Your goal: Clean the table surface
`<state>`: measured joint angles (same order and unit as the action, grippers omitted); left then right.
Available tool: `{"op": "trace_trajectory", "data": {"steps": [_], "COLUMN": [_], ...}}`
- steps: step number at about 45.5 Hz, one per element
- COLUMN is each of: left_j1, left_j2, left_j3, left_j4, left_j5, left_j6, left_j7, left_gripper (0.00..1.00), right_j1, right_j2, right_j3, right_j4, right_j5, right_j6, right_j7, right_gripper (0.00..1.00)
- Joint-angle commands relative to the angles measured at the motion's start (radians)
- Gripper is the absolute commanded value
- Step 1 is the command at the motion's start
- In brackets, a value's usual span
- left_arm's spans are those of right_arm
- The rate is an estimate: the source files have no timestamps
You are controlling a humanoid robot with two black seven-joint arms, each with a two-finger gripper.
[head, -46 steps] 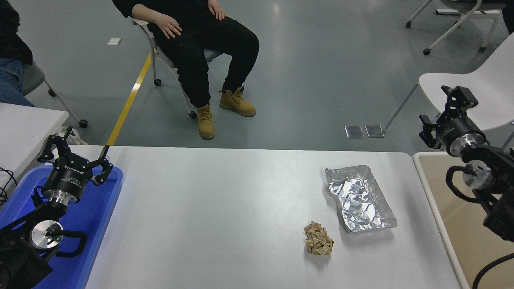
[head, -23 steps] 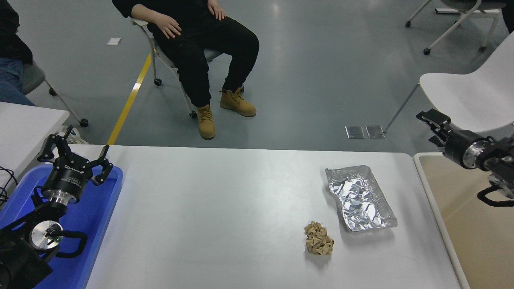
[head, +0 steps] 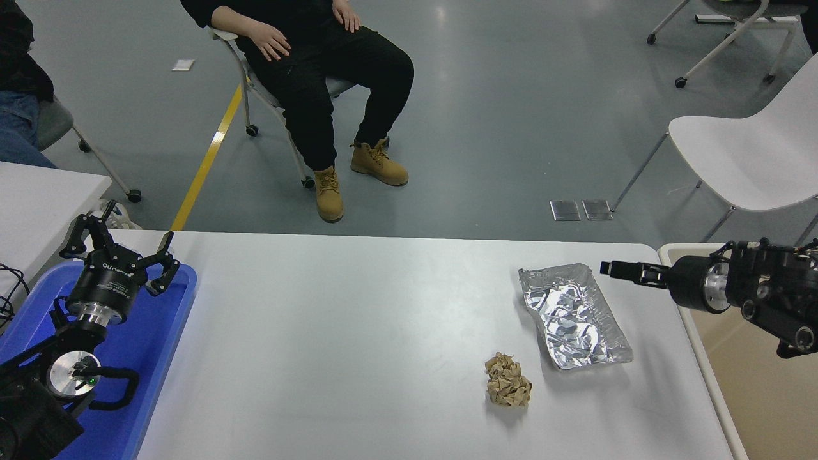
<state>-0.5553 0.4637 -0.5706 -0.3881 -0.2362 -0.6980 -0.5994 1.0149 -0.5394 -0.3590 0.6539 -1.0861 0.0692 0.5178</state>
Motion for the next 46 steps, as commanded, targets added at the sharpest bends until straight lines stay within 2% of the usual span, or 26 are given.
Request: {"op": "trace_trajectory", "data": {"steps": [1, 8, 26, 43, 46], "left_j1": [0.000, 0.000, 0.000, 0.000, 0.000], "left_j2": [0.000, 0.000, 0.001, 0.001, 0.000], "left_j3": [0.000, 0.000, 0.000, 0.000, 0.000], "left_j4": [0.000, 0.000, 0.000, 0.000, 0.000], "left_j5": [0.000, 0.000, 0.000, 0.000, 0.000], "left_j6": [0.000, 0.000, 0.000, 0.000, 0.000], "left_j7": [0.000, 0.000, 0.000, 0.000, 0.000], "left_gripper": [1.00, 1.00, 1.00, 1.00, 1.00], "right_j1": [-0.018, -0.085, -0.127, -0.153, -0.159], "right_j2": [0.097, 0.160, 0.182, 0.233, 0.237], "right_j3": [-0.078, -0.077, -0.077, -0.078, -0.078], "right_j4": [-0.080, -0.227, -0.263, -0.341, -0.344], "right_j5": [-0.052, -0.044, -0.043, -0.043, -0.043], "right_j6": [-0.042, -0.048, -0.109, -0.141, -0.141], "right_j7": [0.005, 0.005, 0.005, 0.005, 0.005], "right_gripper": [0.84, 0.84, 0.84, 0.71, 0.63]}}
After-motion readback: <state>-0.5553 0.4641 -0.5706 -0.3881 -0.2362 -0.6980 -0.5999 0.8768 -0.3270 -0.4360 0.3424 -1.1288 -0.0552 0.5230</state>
